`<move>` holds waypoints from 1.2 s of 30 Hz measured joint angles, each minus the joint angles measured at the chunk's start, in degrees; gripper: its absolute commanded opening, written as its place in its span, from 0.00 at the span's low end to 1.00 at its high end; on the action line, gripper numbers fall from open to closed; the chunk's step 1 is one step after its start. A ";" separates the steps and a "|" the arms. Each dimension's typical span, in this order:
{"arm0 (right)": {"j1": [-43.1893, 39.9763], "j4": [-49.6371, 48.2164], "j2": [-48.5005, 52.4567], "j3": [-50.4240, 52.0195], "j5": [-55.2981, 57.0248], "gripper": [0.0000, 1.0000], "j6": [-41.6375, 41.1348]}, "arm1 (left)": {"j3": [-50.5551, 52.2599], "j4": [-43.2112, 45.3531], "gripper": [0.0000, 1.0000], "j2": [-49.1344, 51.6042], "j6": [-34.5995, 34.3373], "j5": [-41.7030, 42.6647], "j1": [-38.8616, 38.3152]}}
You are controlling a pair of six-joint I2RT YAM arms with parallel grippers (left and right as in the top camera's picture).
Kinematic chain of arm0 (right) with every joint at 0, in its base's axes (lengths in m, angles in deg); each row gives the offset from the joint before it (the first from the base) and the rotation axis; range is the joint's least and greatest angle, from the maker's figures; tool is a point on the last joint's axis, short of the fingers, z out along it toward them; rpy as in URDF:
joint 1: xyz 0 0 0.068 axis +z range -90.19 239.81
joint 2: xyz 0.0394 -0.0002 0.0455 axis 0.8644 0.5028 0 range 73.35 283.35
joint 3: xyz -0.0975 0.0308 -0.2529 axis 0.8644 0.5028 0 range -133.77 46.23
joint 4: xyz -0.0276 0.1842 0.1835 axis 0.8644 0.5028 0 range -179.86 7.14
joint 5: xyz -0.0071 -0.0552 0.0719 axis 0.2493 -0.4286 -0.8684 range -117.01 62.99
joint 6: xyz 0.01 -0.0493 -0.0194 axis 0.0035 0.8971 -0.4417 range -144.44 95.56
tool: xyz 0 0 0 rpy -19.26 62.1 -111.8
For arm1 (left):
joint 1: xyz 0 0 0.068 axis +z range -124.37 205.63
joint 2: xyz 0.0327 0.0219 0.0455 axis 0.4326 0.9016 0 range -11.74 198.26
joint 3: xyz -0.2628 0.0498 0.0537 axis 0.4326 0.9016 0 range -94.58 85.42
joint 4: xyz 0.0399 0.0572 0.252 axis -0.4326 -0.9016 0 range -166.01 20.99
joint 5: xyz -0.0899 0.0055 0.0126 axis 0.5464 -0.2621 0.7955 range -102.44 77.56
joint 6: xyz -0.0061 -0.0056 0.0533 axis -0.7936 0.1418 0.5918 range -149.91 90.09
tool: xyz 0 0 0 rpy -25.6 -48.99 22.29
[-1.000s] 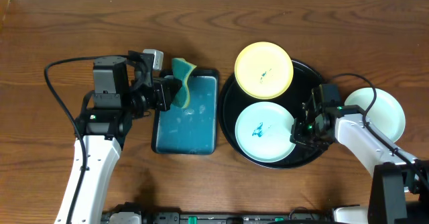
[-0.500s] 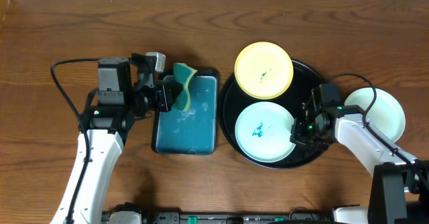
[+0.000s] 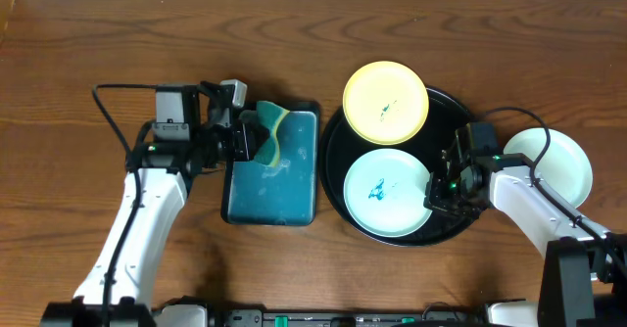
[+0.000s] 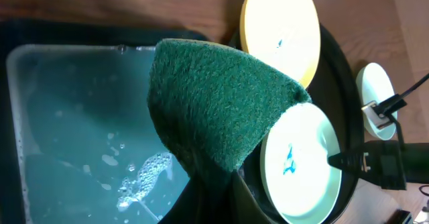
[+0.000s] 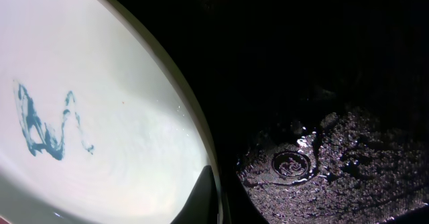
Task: Clean dirty plates on tray and stack at the side
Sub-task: 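Hold the sponge above the blue tray's edge with the left gripper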
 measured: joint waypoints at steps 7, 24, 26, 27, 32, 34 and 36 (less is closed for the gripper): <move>0.00 0.00 0.00 0.00 0.00 0.01 0.00 | 0.02 -0.57 0.08 4.09 0.00 0.00 0.00; 0.00 0.00 0.00 0.00 0.00 0.01 0.00 | 0.04 -0.81 0.07 7.21 0.00 0.00 0.00; 0.00 0.00 0.00 0.00 0.00 0.01 0.00 | 0.04 -0.81 0.08 7.21 0.00 0.00 0.00; 0.00 0.02 0.00 0.00 -0.02 0.01 0.00 | 0.04 -0.81 0.08 7.21 0.00 0.00 0.00; 0.00 0.00 0.00 0.00 0.00 0.01 0.00 | 0.04 -0.81 0.08 7.21 0.00 0.00 0.00; 0.00 0.00 0.00 0.00 -0.02 0.01 0.00 | 0.04 -0.81 0.08 7.21 -0.02 0.00 0.00; 0.00 0.00 0.00 0.00 0.00 0.01 0.00 | 0.04 -0.81 0.08 7.21 0.00 0.00 0.00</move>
